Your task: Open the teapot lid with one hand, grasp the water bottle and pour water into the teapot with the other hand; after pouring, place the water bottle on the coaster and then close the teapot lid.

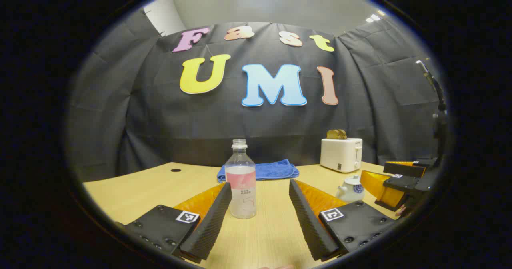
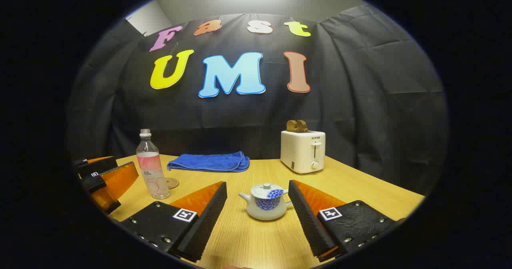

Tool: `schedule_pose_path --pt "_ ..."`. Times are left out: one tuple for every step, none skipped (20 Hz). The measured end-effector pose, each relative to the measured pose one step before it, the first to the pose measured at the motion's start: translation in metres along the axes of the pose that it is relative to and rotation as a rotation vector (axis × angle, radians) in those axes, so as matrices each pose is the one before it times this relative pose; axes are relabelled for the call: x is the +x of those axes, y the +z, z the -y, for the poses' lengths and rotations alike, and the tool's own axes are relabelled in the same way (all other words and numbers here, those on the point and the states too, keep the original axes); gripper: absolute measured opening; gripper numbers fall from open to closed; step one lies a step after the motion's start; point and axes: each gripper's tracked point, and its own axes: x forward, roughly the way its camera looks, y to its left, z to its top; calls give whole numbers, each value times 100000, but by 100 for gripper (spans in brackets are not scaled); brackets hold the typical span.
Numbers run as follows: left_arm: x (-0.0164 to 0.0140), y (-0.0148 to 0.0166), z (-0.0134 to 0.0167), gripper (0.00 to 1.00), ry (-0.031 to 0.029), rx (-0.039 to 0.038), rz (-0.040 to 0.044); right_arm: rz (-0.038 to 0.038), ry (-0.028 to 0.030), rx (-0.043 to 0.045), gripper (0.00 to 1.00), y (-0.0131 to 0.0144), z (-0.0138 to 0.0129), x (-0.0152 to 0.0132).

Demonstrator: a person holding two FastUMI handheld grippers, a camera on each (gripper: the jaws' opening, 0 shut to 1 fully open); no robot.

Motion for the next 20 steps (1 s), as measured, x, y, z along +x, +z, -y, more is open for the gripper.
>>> schedule_pose_path --pt "48 -69 -213 100 514 -629 -561 78 -9 -159 96 47 20 41" --pt "97 -178 -309 100 787 76 -573 -33 48 -134 95 34 32 46" --pt "-42 -79 -242 100 716 267 -269 -8 112 -483 96 -29 -6 108" --pt "-101 -103 43 100 0 192 -21 -108 263 -283 95 -173 -27 40" --pt "-40 24 53 100 -202 266 301 -30 511 651 96 -223 -49 43" --pt "38 26 72 100 -221 571 119 -286 681 1427 96 -198 -154 -1" --pt "51 -74 27 100 30 816 34 -735 639 1217 96 -406 -86 47" --pt "91 97 -25 99 310 934 285 -926 -182 483 96 -378 133 104" --pt "36 68 -4 100 126 442 335 -1498 -682 526 95 -392 286 99" --pt "60 147 69 100 -143 -307 303 -742 -217 435 95 -160 56 37" --pt "-67 78 229 100 -706 -988 533 -385 -482 -484 96 -55 140 -23" --pt "26 102 196 100 -674 -705 120 142 -620 -684 96 49 208 10" --pt "33 -259 -10 100 -139 570 -467 600 -57 -467 96 158 -26 -17" --pt "53 -110 -240 100 638 1100 -346 619 -721 -268 96 250 182 50" --pt "36 -97 -217 100 598 858 -397 850 -765 -231 96 216 259 62" --pt "-28 -71 -27 100 -208 -47 -187 520 -758 -680 95 201 148 112" --pt "5 66 -151 100 122 -203 0 374 -497 -1170 95 239 119 182" --pt "65 194 -237 100 301 -173 320 476 -569 -1584 96 201 53 393" --pt "-47 224 -246 100 369 66 449 -699 171 -987 96 15 -96 487" --pt "59 31 -124 100 138 149 202 -605 290 -520 96 4 -120 410"
